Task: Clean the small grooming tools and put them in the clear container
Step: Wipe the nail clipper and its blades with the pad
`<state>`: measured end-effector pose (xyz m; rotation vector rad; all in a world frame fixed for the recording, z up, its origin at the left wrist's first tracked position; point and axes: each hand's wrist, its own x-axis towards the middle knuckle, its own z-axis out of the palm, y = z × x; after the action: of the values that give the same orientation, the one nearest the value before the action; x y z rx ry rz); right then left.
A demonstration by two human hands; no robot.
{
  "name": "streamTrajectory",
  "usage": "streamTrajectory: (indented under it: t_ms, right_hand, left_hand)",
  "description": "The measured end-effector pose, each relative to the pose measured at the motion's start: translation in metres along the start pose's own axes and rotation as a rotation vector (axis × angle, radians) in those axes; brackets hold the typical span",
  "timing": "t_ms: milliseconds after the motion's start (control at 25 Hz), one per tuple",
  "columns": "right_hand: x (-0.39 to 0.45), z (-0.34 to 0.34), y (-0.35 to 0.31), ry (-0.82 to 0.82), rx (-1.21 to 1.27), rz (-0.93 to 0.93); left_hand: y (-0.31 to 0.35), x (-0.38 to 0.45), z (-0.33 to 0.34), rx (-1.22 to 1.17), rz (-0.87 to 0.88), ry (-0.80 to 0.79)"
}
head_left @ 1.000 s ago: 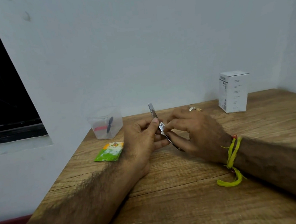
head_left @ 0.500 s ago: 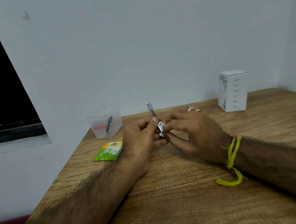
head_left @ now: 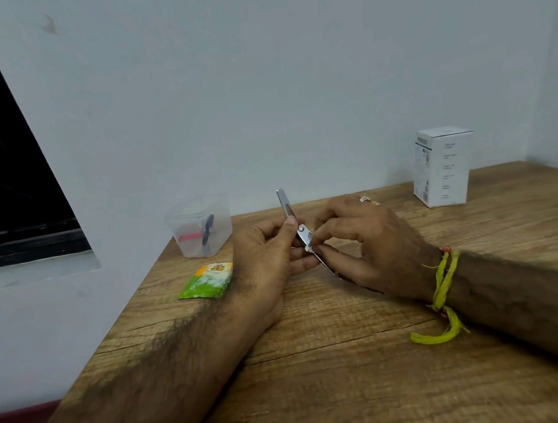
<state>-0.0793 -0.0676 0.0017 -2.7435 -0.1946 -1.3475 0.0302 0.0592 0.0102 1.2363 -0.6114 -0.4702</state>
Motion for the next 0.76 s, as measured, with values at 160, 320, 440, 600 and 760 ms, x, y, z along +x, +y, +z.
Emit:
streamTrajectory:
  t_ms: [160, 320, 440, 600, 760]
  right_hand:
    - [0.0015, 0.0037, -0.0008, -0.005, -0.04, -0.007]
    - [0.0013, 0.0027, 0.0007, 0.013, -0.072, 0.002]
    - [0.0018, 0.0034, 0.0004, -0.007, -0.027, 0.001]
    - [0.001, 0.0016, 0.0017, -0.016, -0.032, 0.006]
    - [0.0002, 0.0014, 0.0024, -0.04, 0.029, -0.008]
  left_hand:
    - [0.0002, 0.0012, -0.0016, -0.01, 0.0, 0.029]
    - [0.0003, 0.0, -0.0003, -0.006, 0.012, 0.043]
    - [0.0004, 0.0017, -0.0018, -0.007, 0.018, 0.066]
    - [0.0001, 0.0018, -0.0013, 0.001, 0.027, 0.077]
    - [0.0002, 0.0032, -0.002, -0.007, 0.028, 0.1]
